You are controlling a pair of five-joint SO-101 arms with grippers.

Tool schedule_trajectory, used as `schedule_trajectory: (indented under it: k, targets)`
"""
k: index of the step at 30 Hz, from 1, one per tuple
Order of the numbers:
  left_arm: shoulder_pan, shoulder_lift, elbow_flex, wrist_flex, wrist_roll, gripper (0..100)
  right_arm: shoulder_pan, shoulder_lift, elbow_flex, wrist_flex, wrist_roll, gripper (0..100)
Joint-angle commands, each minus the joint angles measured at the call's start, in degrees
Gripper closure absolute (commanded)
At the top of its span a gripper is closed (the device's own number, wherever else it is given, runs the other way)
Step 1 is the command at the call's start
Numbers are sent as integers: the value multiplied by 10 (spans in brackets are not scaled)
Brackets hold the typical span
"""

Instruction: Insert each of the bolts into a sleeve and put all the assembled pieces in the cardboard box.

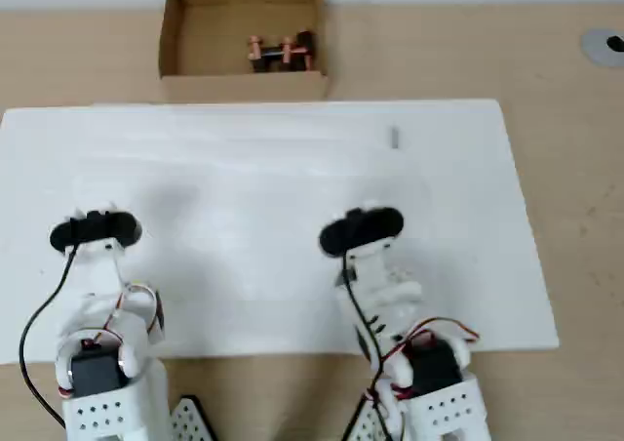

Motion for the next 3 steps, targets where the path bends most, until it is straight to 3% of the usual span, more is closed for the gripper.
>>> schedule_trajectory:
  k: [1, 3]
  targets:
    - [-9, -4, -3, -8, -4, 993, 12, -45, 0, -7, -3, 988]
    - [-9, -4, -3, -8, -4, 993, 12, -45, 0, -7, -3, 988]
